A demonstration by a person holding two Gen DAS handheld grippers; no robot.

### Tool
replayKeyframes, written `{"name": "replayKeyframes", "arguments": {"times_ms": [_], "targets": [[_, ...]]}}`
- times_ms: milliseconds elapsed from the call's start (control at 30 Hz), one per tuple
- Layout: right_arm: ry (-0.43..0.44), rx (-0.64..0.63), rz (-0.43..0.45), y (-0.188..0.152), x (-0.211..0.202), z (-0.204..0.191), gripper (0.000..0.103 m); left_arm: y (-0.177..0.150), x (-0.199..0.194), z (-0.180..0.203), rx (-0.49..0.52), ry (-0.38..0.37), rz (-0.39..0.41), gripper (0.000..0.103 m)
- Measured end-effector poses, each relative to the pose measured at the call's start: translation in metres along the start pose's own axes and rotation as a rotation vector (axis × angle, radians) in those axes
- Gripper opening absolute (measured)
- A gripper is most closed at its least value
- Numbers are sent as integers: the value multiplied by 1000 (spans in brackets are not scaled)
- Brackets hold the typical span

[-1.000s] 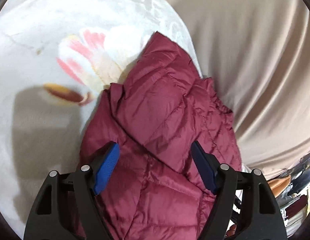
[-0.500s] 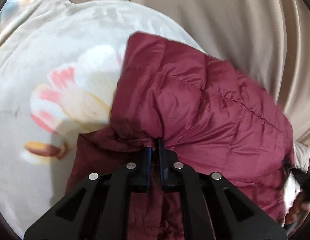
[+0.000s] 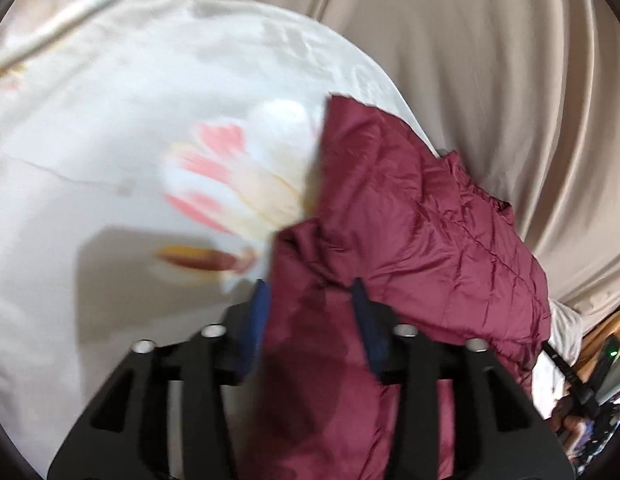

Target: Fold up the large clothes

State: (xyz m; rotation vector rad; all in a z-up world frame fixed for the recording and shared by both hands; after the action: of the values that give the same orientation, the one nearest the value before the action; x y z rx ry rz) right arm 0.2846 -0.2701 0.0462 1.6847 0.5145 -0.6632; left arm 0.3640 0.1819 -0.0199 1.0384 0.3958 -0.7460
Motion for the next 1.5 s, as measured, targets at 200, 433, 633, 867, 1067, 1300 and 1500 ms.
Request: {"name": "replayKeyframes", "arguments": {"times_ms": [200,433,633,867,1067,1300,1500], "targets": [[217,-21,-84,0,13,-82,27,-1,0,9,135,112,-77,49],[455,-238,-245,-30,38,-249,3,-25,15,4,127,165,-63,49],[485,-309,-318,-28,82,-331,2,-26,12,-2,100,133,-47,49],[521,-105,-439,-29,129,-321,0,-24,9,-9,44,67,-47,49],[375,-139,-181,11,67,-222,0,16,-7,9,-19,-46,10,49],[134,60,-114,29,78,-60,0,35,75,53,115,40,-59,52],[222,151,-81,21,94,-6,0,34,79,30,80,1,-1,26]]}}
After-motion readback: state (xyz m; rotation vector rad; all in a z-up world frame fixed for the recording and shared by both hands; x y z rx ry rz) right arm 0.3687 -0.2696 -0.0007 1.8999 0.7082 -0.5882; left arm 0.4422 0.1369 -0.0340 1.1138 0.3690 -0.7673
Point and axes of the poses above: each gripper's, at about its wrist camera, not at the fingertips, and x roughly the way its jaws point, z to its right, y to its top, the point moved 5 cm from there along x, roughly the way its jaws point, and after that the axes turned 2 degrees about x, right-handed, at the moved point
